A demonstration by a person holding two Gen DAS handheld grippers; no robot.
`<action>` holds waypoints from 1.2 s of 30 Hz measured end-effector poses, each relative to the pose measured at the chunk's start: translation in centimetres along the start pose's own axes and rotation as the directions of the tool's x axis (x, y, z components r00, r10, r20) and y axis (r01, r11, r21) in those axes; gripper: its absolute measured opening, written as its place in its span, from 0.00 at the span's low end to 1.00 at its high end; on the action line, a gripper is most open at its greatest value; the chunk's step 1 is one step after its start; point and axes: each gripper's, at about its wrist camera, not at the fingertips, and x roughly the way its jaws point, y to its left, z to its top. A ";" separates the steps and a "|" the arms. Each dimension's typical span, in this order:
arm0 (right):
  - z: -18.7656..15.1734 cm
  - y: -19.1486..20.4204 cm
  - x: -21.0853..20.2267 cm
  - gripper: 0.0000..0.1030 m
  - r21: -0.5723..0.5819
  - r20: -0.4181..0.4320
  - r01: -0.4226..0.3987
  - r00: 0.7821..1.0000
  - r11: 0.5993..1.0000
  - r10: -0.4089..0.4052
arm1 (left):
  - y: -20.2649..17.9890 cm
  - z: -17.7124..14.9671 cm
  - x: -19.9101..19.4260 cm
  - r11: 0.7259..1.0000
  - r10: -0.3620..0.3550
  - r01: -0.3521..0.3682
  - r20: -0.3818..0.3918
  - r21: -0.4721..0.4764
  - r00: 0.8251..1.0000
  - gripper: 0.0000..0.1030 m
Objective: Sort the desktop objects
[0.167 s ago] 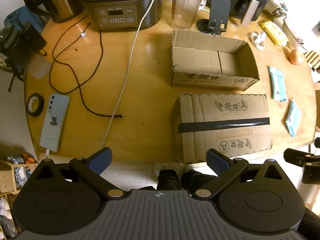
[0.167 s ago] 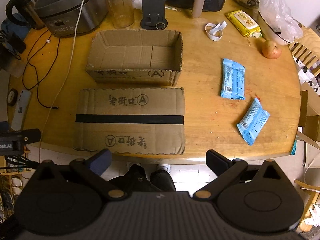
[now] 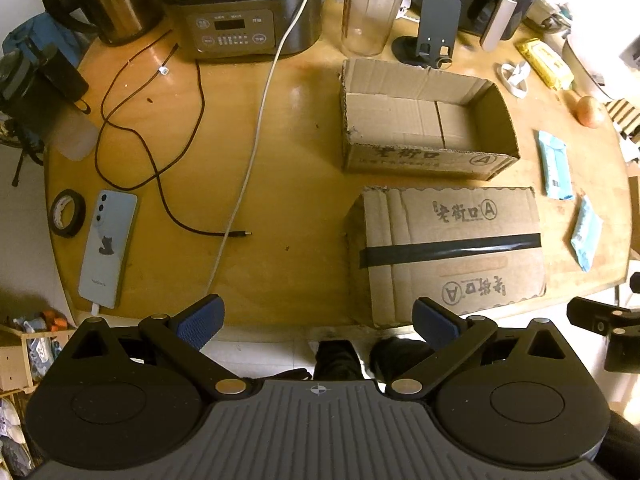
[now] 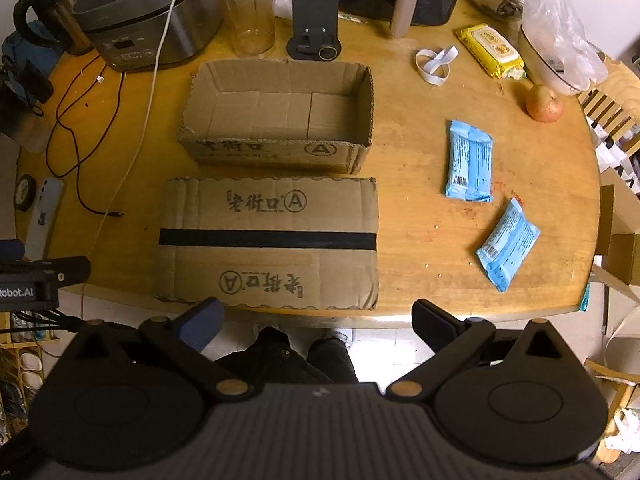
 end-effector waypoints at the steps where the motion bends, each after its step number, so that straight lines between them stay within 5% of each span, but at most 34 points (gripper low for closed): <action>1: 0.1 0.1 0.0 1.00 -0.006 -0.004 0.004 1.000 1.000 -0.004 | 0.1 0.0 0.0 1.000 0.000 0.000 -0.001 -0.001 1.000 1.00; 13: 0.5 0.7 0.2 1.00 -0.037 -0.034 0.020 0.999 0.999 -0.021 | 0.4 0.0 0.3 1.000 0.019 -0.019 -0.011 -0.015 1.000 1.00; 36: 1.1 -5.4 1.6 1.00 0.010 -0.023 -0.019 1.000 1.000 0.020 | -4.8 1.0 0.4 0.997 0.074 -0.075 -0.035 -0.031 0.997 1.00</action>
